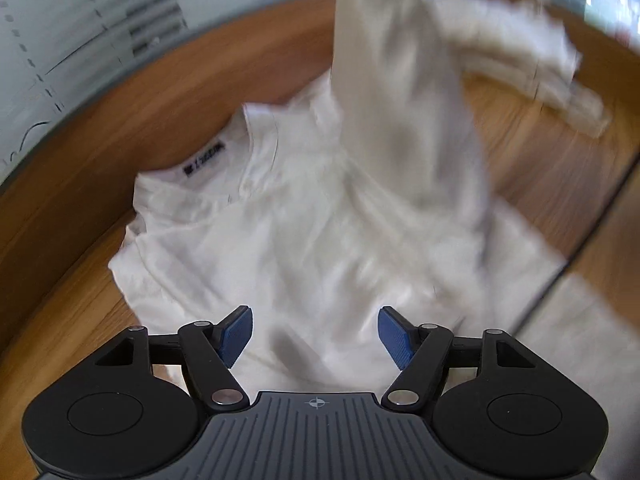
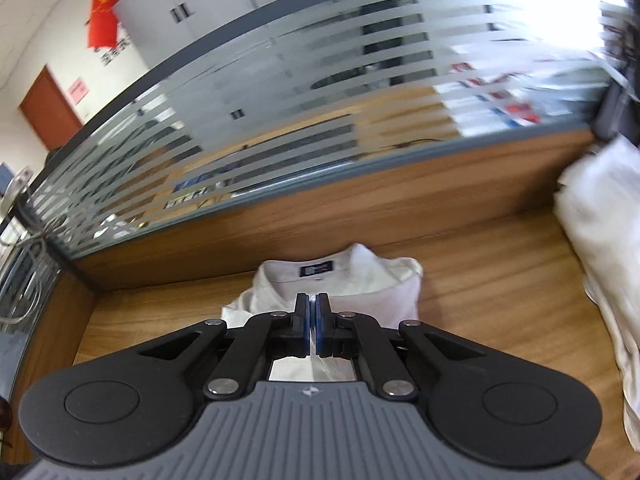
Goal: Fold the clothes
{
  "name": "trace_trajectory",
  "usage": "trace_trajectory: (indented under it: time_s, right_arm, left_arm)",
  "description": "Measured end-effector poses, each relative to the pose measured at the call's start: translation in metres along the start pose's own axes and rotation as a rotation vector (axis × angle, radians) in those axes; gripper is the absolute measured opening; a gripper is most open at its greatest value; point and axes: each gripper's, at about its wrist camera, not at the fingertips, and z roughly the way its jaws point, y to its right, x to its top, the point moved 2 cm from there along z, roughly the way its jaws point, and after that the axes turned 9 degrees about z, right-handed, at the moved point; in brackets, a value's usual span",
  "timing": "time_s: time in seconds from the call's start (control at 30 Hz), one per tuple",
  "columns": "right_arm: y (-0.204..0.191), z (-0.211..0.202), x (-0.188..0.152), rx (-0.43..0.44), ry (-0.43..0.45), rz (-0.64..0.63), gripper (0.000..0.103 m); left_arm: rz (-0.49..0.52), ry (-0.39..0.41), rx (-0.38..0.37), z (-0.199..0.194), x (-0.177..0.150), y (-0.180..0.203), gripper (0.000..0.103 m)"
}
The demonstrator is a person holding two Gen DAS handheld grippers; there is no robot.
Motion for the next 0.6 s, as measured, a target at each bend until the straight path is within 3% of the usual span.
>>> trace_trajectory:
  time_s: [0.1, 0.17, 0.23, 0.3, 0.4, 0.6]
  right_arm:
    - [-0.013, 0.013, 0.001, 0.016, -0.029, -0.034, 0.003]
    - [-0.021, 0.021, -0.001, 0.023, -0.046, -0.057, 0.003]
    - [-0.027, 0.026, -0.002, 0.026, -0.056, -0.075, 0.003]
    - [-0.031, 0.028, -0.001, 0.025, -0.064, -0.091, 0.003]
    - [-0.034, 0.029, -0.003, 0.021, -0.07, -0.108, 0.003]
    - [-0.031, 0.026, -0.004, 0.013, -0.067, -0.101, 0.003]
  left_arm:
    - [-0.075, 0.052, -0.088, -0.017, 0.003, 0.003, 0.077]
    - [-0.069, 0.024, -0.125, -0.01, 0.002, 0.011, 0.078]
    - [-0.056, -0.009, -0.149, 0.001, 0.0, 0.018, 0.073]
    - [-0.062, -0.014, -0.193, 0.005, -0.002, 0.022, 0.061]
    - [-0.073, 0.056, -0.27, -0.008, -0.001, 0.021, 0.06]
    - [-0.159, -0.007, -0.489, 0.015, -0.003, 0.012, 0.06]
